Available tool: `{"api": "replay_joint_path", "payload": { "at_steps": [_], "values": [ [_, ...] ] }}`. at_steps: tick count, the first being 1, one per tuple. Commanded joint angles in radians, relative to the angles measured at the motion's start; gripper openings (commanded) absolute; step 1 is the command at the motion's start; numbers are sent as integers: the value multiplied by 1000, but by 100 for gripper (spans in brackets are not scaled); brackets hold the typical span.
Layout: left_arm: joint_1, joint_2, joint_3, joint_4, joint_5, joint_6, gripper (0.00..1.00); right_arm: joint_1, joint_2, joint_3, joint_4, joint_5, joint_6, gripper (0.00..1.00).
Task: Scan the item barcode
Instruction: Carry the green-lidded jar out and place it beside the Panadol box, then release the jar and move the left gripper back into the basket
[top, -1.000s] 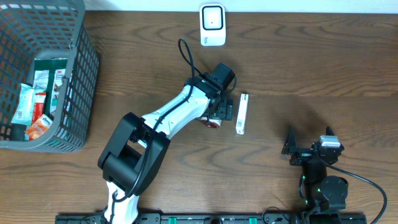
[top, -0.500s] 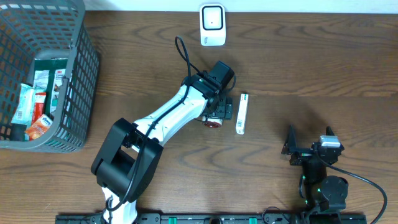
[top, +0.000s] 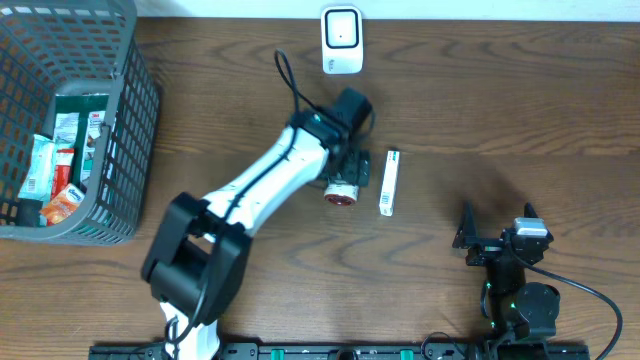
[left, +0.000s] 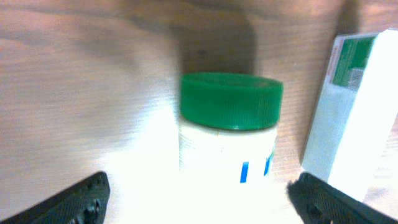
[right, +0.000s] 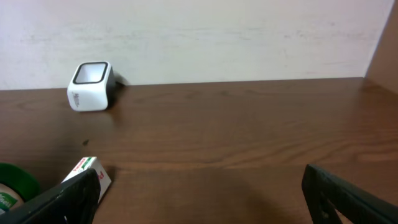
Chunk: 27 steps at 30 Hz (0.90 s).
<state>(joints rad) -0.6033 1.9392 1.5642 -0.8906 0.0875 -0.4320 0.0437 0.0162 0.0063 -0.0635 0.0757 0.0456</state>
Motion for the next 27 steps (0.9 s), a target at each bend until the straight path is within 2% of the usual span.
{"api": "replay_joint_path", "payload": {
  "at_steps": [1,5,11,19,27],
  "values": [
    [70,-110,237,-165,-110,106,95,10,-2,-1,-4,2,13,99],
    [194,-118,521,-407,-207,143,95,10,-2,-1,-4,2,13,99],
    [476,-120,748,-526,-238,149,95,10,-2,-1,-4,2,13,99],
    [853,-108,747,-523,-237,105,95,10,-2,-1,-4,2,13,99],
    [1074,-79,668,-537,-238,71,95,10,-2,-1,-4,1,13,99]
  ]
}}
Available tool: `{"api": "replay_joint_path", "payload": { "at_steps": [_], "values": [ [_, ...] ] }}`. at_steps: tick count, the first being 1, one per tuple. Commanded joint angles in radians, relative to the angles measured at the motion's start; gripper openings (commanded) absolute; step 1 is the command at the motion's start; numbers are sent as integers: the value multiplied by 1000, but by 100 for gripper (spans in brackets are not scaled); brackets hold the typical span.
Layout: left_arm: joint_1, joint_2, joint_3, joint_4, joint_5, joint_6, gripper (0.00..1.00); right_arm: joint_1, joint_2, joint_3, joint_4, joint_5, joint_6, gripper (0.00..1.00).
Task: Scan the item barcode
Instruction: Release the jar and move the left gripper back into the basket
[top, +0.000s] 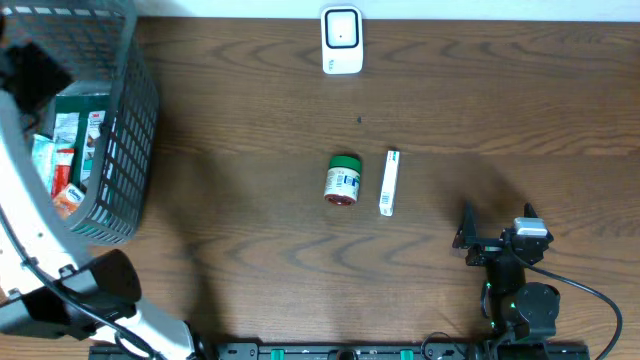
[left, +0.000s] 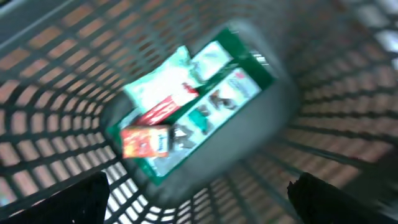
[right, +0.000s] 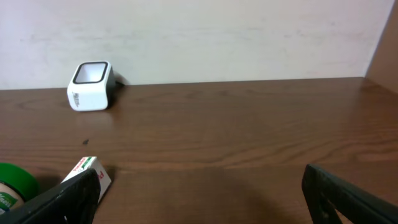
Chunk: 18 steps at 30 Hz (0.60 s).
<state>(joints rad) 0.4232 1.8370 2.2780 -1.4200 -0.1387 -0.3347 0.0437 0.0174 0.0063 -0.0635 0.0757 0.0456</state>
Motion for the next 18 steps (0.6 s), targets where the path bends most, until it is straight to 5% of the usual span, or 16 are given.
{"api": "replay_joint_path", "payload": {
  "at_steps": [1,18],
  "values": [
    [72,33,-82,1,-12,-26,95,10,-3,-1,-4,1,13,99],
    [99,39,-499,255,-63,39,95,10,-3,-1,-4,2,13,99]
  ]
}}
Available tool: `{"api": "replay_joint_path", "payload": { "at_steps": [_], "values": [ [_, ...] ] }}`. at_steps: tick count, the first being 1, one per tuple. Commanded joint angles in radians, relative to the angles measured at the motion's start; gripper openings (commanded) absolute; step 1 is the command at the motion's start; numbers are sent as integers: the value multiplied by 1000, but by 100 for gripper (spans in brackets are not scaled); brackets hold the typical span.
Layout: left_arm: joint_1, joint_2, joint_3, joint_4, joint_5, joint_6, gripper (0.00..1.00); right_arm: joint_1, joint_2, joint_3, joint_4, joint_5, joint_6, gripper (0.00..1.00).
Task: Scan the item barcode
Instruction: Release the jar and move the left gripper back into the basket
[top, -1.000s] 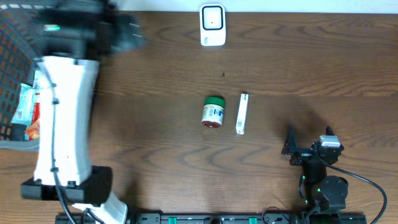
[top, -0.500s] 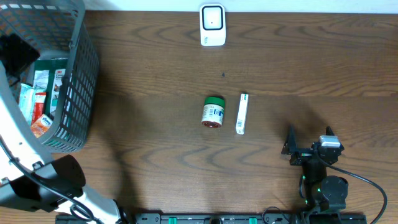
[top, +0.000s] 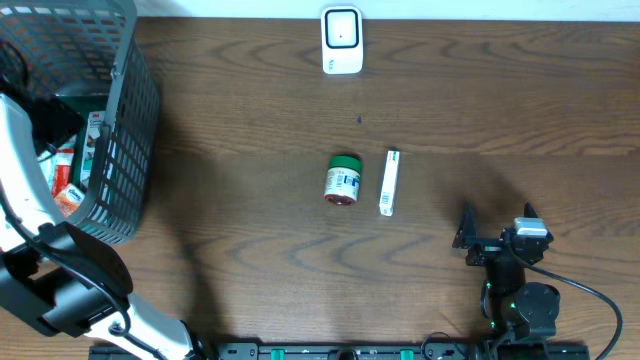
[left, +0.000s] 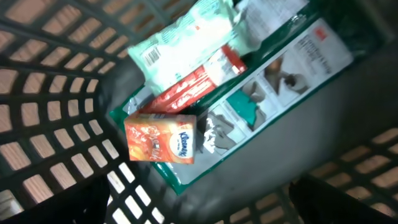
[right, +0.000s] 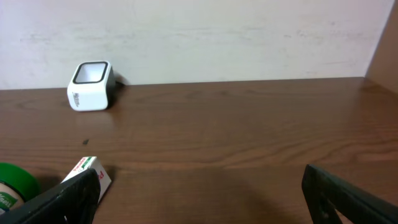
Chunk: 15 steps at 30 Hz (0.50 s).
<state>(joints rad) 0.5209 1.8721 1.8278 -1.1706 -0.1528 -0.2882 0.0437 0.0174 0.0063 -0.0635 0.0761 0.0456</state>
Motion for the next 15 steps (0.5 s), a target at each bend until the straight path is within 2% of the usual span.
{"api": "replay_joint_path", "payload": {
  "at_steps": [1,7,15],
  "values": [
    [3,4,-70,7,-64,-36,95,10,-3,-1,-4,1,13,99],
    [30,4,-220,110,-80,-160,95,10,-3,-1,-4,1,13,99],
    [93,4,-317,194,-80,-167,95,10,-3,-1,-4,1,13,99]
  ]
}}
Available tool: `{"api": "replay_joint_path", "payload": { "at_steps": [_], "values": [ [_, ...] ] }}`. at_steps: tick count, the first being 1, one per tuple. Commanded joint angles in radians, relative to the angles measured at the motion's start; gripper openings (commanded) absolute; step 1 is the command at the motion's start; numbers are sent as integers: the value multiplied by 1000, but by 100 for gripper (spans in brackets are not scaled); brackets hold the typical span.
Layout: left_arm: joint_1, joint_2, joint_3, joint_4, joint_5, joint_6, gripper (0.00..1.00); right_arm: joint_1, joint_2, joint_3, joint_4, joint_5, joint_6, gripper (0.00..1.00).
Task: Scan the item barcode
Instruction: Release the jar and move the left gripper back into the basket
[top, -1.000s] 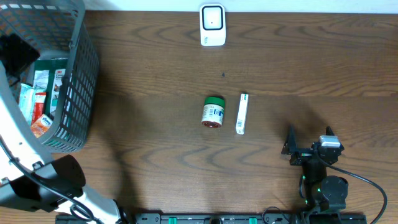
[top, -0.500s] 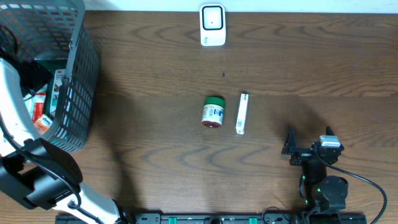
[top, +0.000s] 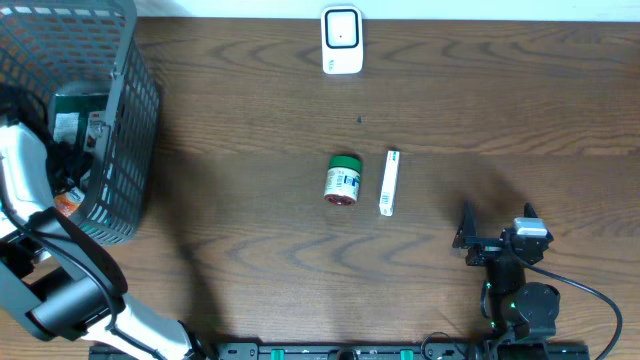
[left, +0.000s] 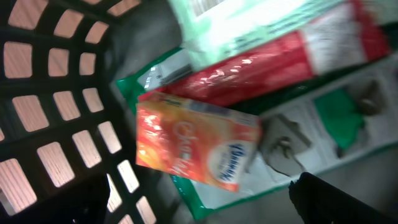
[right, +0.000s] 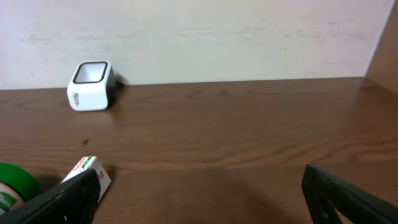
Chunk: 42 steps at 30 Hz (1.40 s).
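Note:
The white barcode scanner (top: 341, 40) stands at the table's far edge and shows in the right wrist view too (right: 90, 86). My left gripper (left: 199, 208) is open and reaches down inside the grey basket (top: 130, 110), close over an orange tissue pack (left: 199, 146). That pack lies on a red packet (left: 273, 59), a pale green packet (left: 249, 15) and a flat green package (left: 323, 124). Nothing is between the fingers. My right gripper (right: 199, 205) rests open at the front right of the table (top: 495, 235).
A green-lidded jar (top: 343, 180) lies on its side mid-table with a slim white box (top: 389, 183) just to its right. Both show at the lower left of the right wrist view, the box (right: 87, 171) in full. The basket's mesh walls (left: 56, 81) close in on the left gripper.
My left gripper has come lower in the basket, so the orange pack now fills the middle of its view. It stays open. The right arm has not moved.
My left gripper was open around the green-lidded jar beside the white box at mid-table. Then it was over the basket at the far left, with the jar left lying on the table. Then it was inside the basket over the packets, and now close above the orange pack.

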<state>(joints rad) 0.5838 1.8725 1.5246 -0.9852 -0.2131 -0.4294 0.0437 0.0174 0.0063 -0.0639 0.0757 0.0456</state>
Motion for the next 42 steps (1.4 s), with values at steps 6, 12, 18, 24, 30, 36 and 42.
{"api": "replay_joint_path", "payload": {
  "at_steps": [6,12,18,24,30,36,42],
  "values": [
    [55,4,-39,51,-16,-55,95,10,-3,-1,-4,2,13,99],
    [55,4,-48,94,-16,78,100,10,-3,-1,-4,1,13,99],
    [55,7,-49,105,-15,105,98,10,-3,-1,-4,1,13,99],
    [55,54,-49,109,3,139,98,10,-2,-1,-4,2,13,99],
    [55,135,-49,118,3,149,98,10,-2,-1,-4,2,13,99],
    [55,170,-49,132,31,149,99,10,-2,-1,-4,2,13,99],
    [55,169,-47,148,109,175,52,10,-2,-1,-3,1,13,99]
  ]
}}
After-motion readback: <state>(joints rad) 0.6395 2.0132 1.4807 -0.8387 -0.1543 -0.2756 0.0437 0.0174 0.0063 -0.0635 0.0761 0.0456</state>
